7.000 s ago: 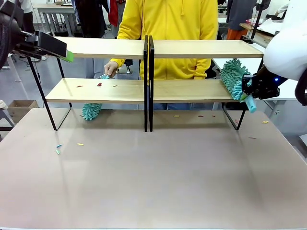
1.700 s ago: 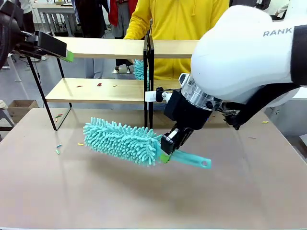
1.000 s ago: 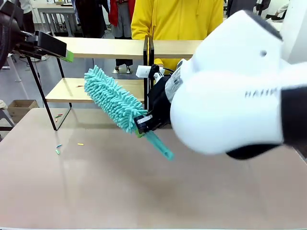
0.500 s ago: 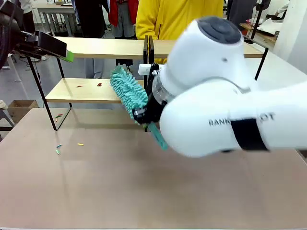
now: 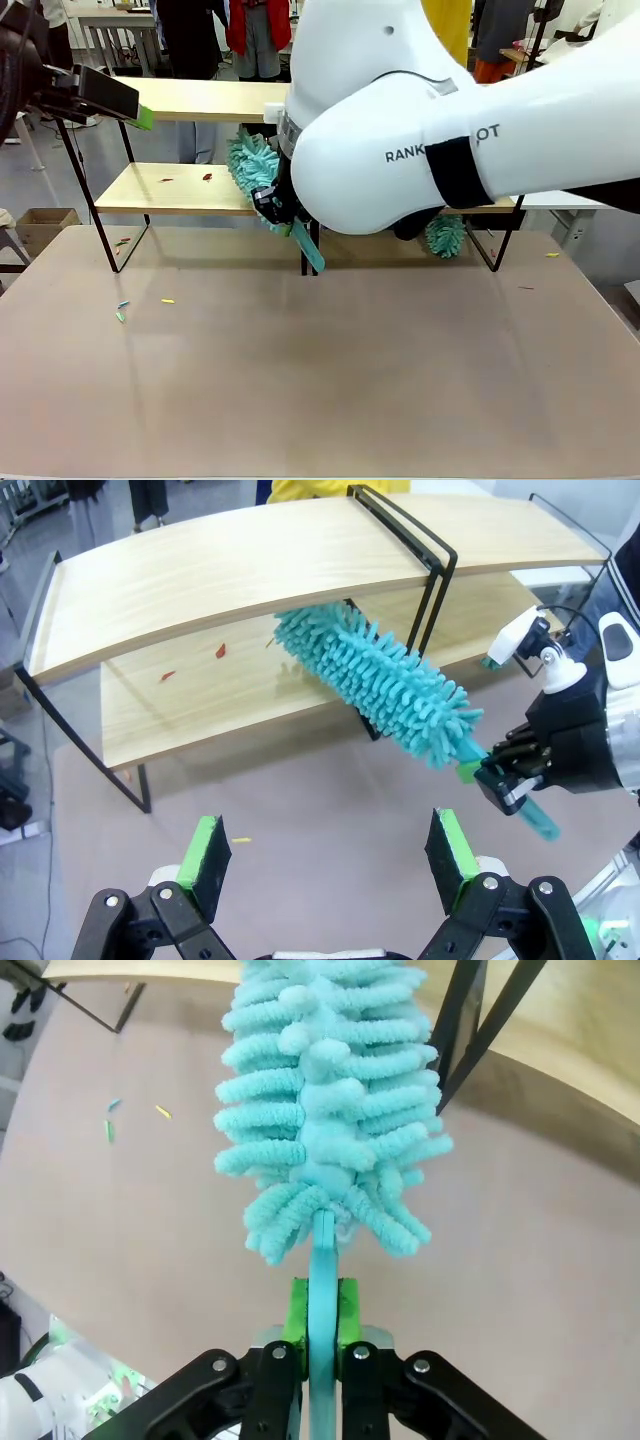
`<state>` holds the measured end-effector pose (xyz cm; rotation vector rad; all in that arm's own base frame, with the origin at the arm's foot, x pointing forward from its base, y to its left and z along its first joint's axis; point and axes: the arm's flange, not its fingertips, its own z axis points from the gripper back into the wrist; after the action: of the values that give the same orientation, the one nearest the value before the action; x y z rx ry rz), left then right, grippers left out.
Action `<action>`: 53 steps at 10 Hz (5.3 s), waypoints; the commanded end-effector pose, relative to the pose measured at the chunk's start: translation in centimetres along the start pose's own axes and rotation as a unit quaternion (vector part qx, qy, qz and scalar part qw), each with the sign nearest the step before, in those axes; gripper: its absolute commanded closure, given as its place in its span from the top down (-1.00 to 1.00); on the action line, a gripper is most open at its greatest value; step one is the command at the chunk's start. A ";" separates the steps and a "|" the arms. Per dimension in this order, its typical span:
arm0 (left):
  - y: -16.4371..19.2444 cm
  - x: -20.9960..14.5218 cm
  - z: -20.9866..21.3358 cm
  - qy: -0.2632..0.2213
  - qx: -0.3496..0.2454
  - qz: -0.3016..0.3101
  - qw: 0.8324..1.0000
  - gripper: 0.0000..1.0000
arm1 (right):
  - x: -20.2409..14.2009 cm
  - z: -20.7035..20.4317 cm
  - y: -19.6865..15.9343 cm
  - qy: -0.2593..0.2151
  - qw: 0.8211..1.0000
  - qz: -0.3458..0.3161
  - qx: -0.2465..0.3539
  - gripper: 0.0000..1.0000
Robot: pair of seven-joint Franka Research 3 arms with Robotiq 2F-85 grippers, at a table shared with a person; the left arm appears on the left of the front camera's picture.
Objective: Clean the shelves.
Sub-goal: Clean another randomly selected level of the Shelf with the Duster.
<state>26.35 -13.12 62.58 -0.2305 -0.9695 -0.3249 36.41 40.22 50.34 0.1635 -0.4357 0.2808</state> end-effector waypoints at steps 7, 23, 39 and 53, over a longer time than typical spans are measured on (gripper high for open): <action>0.0 0.0 0.1 -0.002 0.005 0.000 1.000 1.00 | 3.9 -4.7 5.1 -0.077 0.993 -0.084 -0.016 -0.74; 0.0 0.0 0.1 -0.002 0.005 0.000 1.000 1.00 | 10.5 -9.2 9.8 0.036 0.998 0.040 0.037 -0.74; 0.0 0.0 0.1 -0.002 0.005 0.000 1.000 1.00 | 4.0 -5.0 -6.4 0.246 0.881 0.261 0.308 -0.74; 0.0 0.0 0.1 -0.002 0.005 0.000 1.000 1.00 | -6.4 11.0 -25.9 0.140 0.892 0.141 0.406 -0.74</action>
<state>26.33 -13.14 62.61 -0.2304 -0.9702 -0.3256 36.47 16.47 53.02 0.8130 0.0813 0.7708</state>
